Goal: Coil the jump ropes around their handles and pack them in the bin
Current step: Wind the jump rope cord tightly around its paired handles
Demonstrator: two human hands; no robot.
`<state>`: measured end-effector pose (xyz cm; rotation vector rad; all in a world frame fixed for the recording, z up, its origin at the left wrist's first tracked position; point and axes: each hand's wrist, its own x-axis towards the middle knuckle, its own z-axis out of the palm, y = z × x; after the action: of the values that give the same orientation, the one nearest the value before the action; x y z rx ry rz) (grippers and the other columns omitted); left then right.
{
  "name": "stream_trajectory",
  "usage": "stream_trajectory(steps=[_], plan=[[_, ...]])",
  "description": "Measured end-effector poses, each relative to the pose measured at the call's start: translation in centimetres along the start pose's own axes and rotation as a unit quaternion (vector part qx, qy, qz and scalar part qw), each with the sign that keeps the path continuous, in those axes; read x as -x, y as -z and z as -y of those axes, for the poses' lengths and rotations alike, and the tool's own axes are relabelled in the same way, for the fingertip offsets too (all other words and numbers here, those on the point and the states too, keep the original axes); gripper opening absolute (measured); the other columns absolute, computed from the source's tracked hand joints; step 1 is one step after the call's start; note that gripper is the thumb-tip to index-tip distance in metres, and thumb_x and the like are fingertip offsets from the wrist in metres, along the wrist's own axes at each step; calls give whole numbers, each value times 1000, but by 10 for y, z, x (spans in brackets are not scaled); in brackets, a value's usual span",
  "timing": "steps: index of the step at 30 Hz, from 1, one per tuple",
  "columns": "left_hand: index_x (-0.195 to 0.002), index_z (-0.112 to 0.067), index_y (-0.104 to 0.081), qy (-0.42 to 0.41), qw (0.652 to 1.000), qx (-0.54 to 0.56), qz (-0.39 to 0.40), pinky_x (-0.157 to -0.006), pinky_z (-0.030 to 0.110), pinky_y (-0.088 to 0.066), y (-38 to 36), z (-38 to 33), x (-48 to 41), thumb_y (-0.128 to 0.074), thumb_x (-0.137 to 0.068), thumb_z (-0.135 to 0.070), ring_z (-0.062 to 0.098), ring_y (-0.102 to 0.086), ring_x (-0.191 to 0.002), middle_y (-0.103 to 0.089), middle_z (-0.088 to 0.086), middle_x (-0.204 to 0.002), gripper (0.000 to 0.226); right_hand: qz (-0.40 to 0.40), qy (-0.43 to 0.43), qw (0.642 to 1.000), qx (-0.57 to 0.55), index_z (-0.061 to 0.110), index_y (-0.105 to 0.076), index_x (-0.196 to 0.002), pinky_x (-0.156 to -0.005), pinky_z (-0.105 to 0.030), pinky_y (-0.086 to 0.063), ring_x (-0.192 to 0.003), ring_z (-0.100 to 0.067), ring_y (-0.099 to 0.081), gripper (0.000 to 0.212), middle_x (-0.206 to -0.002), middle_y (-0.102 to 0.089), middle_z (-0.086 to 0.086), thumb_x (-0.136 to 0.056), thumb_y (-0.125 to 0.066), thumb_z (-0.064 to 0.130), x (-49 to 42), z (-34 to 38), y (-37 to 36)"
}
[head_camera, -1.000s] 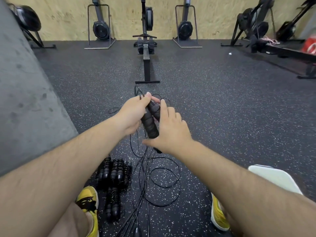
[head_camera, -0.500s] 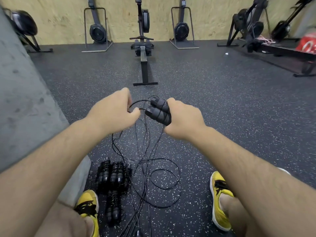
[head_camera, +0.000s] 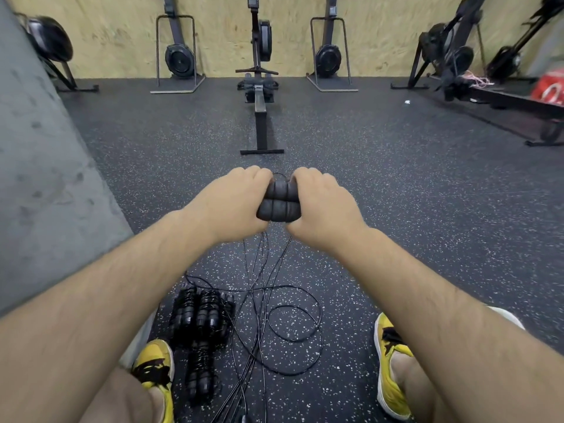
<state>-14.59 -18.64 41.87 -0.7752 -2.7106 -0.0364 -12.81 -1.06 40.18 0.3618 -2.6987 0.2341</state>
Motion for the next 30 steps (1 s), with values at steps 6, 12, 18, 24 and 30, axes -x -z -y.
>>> stream_trajectory(steps=[6, 12, 18, 24, 30], plan=[[-101, -14, -52, -17, 995, -68, -77, -65, 41, -48, 7, -4, 5, -68, -74, -30, 31, -55, -93, -56, 5, -99, 36, -122, -3, 976, -181, 15, -47, -130, -90, -39, -47, -107, -28, -51, 62, -115, -51, -4, -72, -70, 24, 6, 5, -5], [-100, -13, -53, 33, 989, -104, -102, -58, 38, -42, 17, 6, 8, -72, -72, -31, 32, -57, -88, -57, 6, -96, 39, -17, -262, 777, -573, 17, -43, -135, -72, -28, -54, -86, -15, -67, 74, -105, -67, -10, -74, -85, 15, 5, 31, -23], [-110, -14, -54, 27, 992, -26, -122, -67, 41, -46, 20, -3, 16, -69, -76, -31, 30, -56, -100, -58, 2, -105, 41, 223, -16, 873, -434, 13, -60, -130, -90, -2, -33, -109, -9, -54, 32, -132, -61, -7, -98, -60, 14, 8, 95, -36], [-115, -23, -54, 41, 994, 46, -94, -76, 40, -48, 24, 11, 29, -73, -77, -57, 21, -54, -107, -58, -7, -110, 55, 294, -3, 835, -464, 18, -67, -107, -100, -50, -49, -85, -19, -62, 18, -81, -69, 1, -100, -51, 19, 5, 118, -38], [-111, -26, -56, 44, 996, 29, -66, -72, 37, -46, 32, 56, 54, -58, -60, -90, 20, -55, -100, -58, -9, -101, 82, 333, 6, 831, -445, 18, -67, -98, -59, -21, -40, -59, -6, -43, 28, -64, -50, 14, -101, -53, 43, -8, 48, -18]])
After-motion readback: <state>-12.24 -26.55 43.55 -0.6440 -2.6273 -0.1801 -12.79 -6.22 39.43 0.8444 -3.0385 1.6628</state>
